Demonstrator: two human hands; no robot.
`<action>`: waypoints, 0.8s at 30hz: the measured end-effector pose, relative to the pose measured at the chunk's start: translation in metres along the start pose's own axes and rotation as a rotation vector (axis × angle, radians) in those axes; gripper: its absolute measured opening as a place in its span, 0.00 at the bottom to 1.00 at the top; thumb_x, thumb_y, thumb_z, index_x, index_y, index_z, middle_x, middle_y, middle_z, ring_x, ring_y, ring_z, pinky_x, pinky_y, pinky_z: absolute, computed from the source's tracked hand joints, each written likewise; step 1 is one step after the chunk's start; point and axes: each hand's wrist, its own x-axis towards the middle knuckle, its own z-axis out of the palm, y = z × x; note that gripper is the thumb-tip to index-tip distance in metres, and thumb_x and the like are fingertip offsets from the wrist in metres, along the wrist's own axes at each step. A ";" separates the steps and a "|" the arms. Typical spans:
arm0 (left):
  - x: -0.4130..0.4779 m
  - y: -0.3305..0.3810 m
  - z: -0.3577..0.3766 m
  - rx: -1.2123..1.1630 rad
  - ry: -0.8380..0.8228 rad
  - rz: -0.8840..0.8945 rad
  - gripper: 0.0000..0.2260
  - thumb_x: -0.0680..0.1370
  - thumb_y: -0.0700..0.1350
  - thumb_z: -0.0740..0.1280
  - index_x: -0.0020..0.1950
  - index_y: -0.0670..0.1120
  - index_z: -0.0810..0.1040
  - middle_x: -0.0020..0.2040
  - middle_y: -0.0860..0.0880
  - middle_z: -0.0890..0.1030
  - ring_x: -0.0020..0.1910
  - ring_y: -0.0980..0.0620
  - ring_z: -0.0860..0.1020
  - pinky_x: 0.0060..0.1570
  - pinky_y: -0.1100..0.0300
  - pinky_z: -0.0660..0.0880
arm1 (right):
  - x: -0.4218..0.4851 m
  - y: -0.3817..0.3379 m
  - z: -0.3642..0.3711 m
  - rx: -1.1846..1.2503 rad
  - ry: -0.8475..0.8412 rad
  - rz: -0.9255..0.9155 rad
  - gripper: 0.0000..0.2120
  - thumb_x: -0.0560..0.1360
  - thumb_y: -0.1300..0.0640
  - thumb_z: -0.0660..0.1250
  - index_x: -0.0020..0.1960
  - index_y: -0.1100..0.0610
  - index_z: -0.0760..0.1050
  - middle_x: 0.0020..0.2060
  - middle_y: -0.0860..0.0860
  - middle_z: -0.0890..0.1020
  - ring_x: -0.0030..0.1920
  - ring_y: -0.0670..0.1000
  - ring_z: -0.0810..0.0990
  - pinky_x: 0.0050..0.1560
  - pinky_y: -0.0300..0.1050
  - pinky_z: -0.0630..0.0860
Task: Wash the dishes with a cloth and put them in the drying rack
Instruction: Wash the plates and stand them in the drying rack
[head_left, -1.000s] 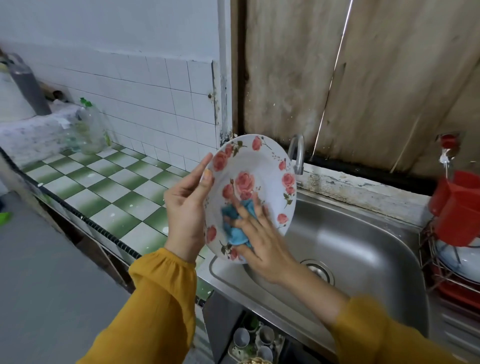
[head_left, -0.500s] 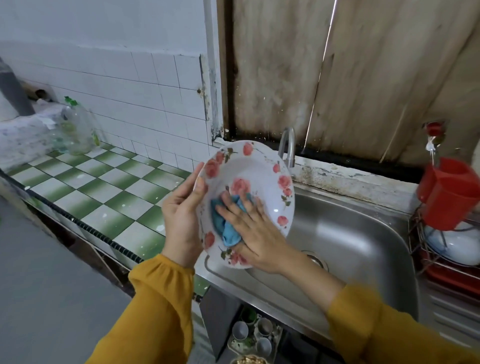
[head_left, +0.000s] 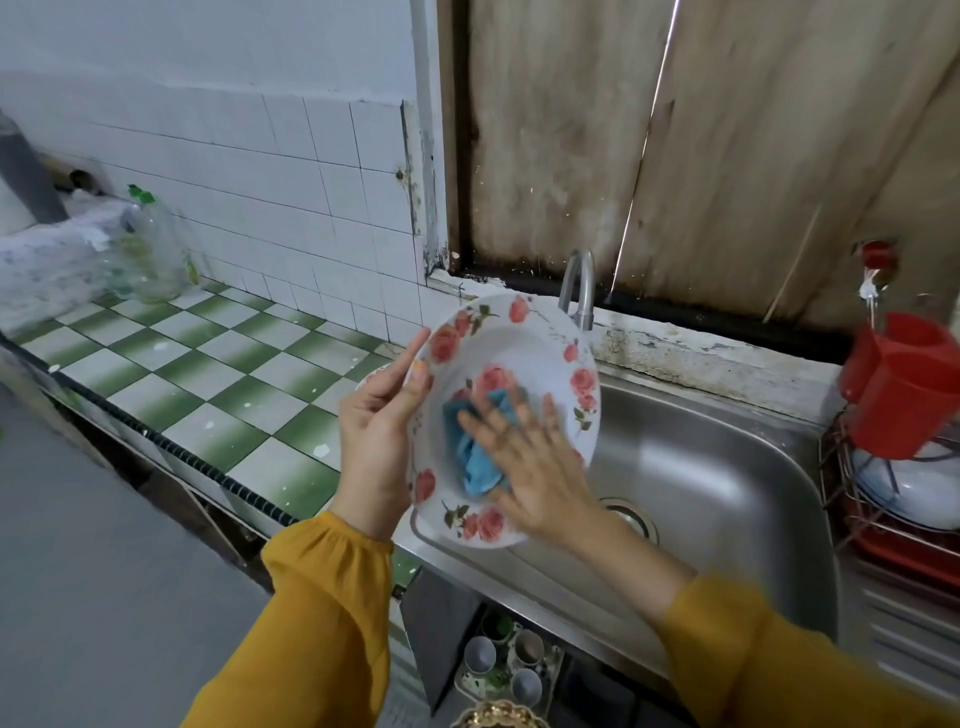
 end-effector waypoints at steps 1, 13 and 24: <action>0.000 -0.001 -0.003 -0.016 -0.003 -0.008 0.13 0.73 0.40 0.66 0.55 0.49 0.83 0.48 0.49 0.86 0.47 0.52 0.84 0.45 0.61 0.80 | 0.000 0.014 -0.001 -0.086 0.005 0.118 0.31 0.82 0.36 0.41 0.78 0.47 0.33 0.78 0.47 0.40 0.78 0.54 0.35 0.74 0.67 0.48; -0.002 -0.015 0.008 0.034 0.012 0.040 0.12 0.74 0.41 0.68 0.56 0.48 0.83 0.56 0.45 0.84 0.59 0.47 0.80 0.60 0.54 0.77 | 0.007 -0.024 -0.001 0.250 0.010 0.001 0.30 0.82 0.39 0.45 0.79 0.47 0.38 0.79 0.44 0.41 0.79 0.57 0.40 0.76 0.61 0.39; -0.001 -0.009 0.009 0.074 0.072 0.061 0.13 0.74 0.41 0.67 0.58 0.46 0.80 0.53 0.48 0.85 0.56 0.49 0.82 0.57 0.56 0.78 | 0.033 -0.013 -0.007 0.255 0.028 0.322 0.29 0.81 0.38 0.41 0.78 0.46 0.39 0.78 0.41 0.37 0.77 0.54 0.31 0.75 0.58 0.32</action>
